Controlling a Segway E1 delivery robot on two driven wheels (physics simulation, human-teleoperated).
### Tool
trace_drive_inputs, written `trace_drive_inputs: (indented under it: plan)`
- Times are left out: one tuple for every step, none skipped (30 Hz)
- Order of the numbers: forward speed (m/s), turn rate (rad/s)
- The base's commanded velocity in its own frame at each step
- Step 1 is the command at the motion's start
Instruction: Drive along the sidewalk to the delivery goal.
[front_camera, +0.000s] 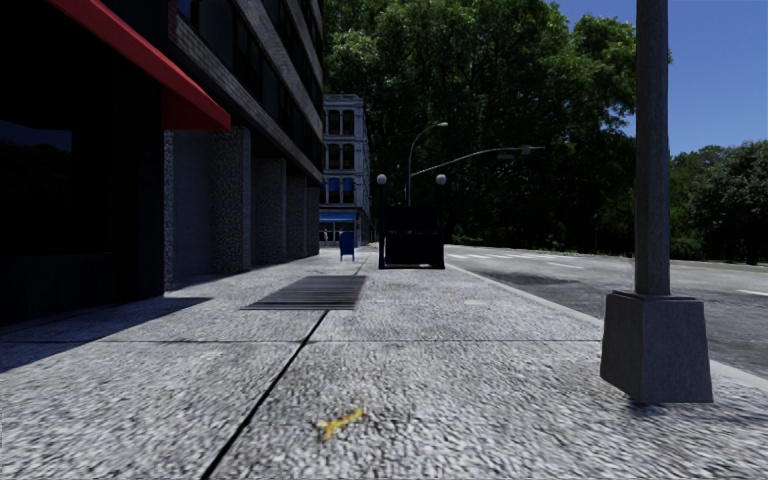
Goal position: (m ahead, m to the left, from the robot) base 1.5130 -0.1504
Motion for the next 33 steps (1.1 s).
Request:
trace_drive_inputs:
  plan:
    - [2.0,0.0]
    - [2.0,0.0]
    - [2.0,0.0]
    - [2.0,0.0]
    - [2.0,0.0]
    - [2.0,0.0]
    - [1.72,0.0]
    - [1.35,0.0]
    - [1.35,0.0]
    - [1.2,0.0]
    - [1.12,0.0]
    - [1.08,0.0]
    - [1.08,0.0]
    - [1.06,0.0]
    - [1.06,0.0]
    - [1.05,0.0]
    - [1.04,0.0]
    - [1.04,0.0]
    - [1.04,0.0]
    - [1.04,0.0]
    - [1.02,0.0]
    - [1.0,0.0]
    - [1.0,0.0]
    - [0.98,0.0]
    - [0.97,0.0]
    - [0.96,0.0]
    - [0.96,0.0]
    - [0.94,0.0]
    - [0.91,0.0]
    - [0.84,0.0]
    - [0.69,0.0]
    - [0.69,0.0]
    - [0.29,0.0]
